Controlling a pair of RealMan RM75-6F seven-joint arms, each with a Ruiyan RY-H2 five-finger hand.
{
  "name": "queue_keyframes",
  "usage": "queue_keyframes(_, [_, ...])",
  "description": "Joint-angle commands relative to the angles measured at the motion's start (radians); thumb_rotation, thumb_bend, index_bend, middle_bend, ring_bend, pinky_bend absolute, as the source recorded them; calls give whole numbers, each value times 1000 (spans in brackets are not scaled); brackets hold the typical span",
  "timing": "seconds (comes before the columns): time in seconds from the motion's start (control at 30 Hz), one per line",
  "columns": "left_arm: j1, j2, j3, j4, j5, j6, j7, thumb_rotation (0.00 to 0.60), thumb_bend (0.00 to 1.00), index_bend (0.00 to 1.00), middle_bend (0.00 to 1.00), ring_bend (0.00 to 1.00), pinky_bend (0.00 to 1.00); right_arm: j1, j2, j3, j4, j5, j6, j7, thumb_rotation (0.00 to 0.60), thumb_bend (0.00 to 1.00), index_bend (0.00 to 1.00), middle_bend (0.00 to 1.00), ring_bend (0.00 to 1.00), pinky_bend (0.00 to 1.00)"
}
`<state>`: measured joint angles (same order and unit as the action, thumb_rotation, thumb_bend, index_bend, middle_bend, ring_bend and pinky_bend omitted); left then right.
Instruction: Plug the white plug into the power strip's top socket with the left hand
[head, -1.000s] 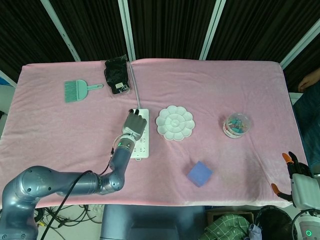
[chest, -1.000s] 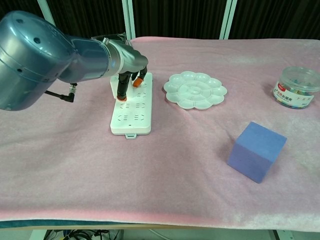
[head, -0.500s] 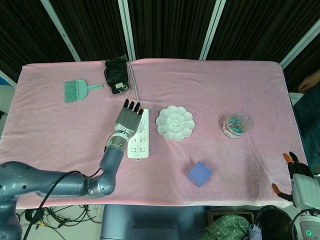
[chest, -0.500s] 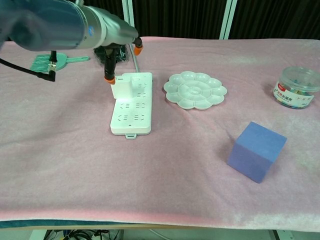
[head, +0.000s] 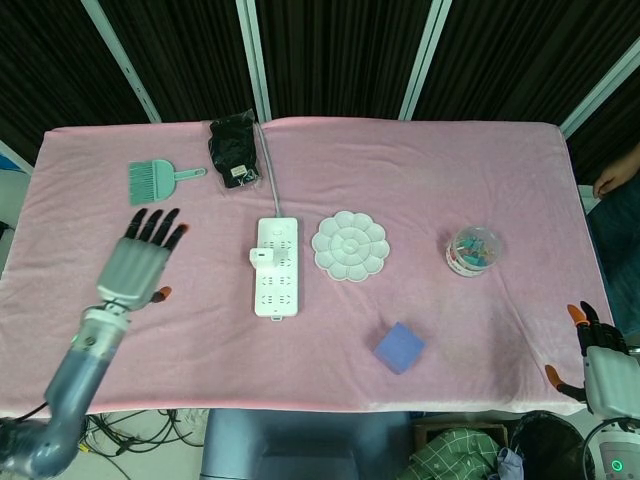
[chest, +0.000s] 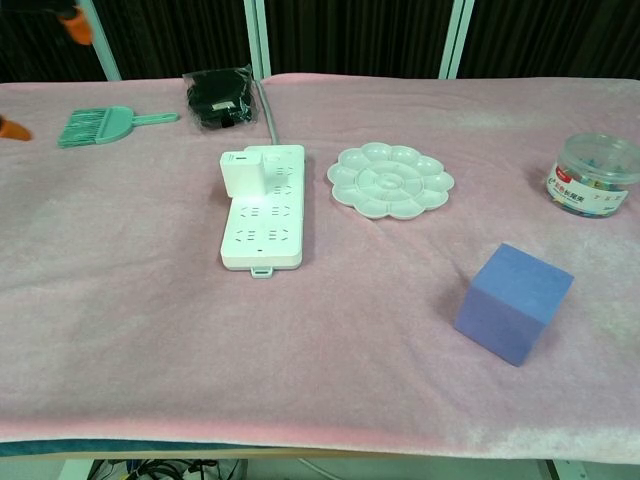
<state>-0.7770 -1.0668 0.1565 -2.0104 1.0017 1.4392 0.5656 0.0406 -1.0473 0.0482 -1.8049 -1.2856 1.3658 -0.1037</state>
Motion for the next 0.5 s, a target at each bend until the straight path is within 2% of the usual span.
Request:
queue_keyframes(0.03, [319, 120, 188, 130, 287, 207, -371, 600, 147, 151, 22, 0, 47, 1, -2, -1, 2, -4, 1, -6, 600, 192, 2, 20, 151, 109])
queue_keyframes(0.1, [383, 98, 197, 188, 339, 251, -447, 600, 149, 160, 28, 0, 46, 1, -3, -1, 2, -7, 2, -9, 600, 192, 2, 19, 151, 109])
queue_keyframes(0.27, [481, 42, 201, 264, 390, 287, -523, 600, 151, 173, 30, 0, 32, 0, -3, -1, 2, -6, 6, -12, 600, 192, 2, 20, 151, 108])
queue_keyframes(0.5, [534, 24, 159, 279, 380, 288, -491, 600, 159, 175, 35, 0, 17, 0, -2, -1, 6, -5, 3, -9, 600, 191, 2, 20, 151, 109])
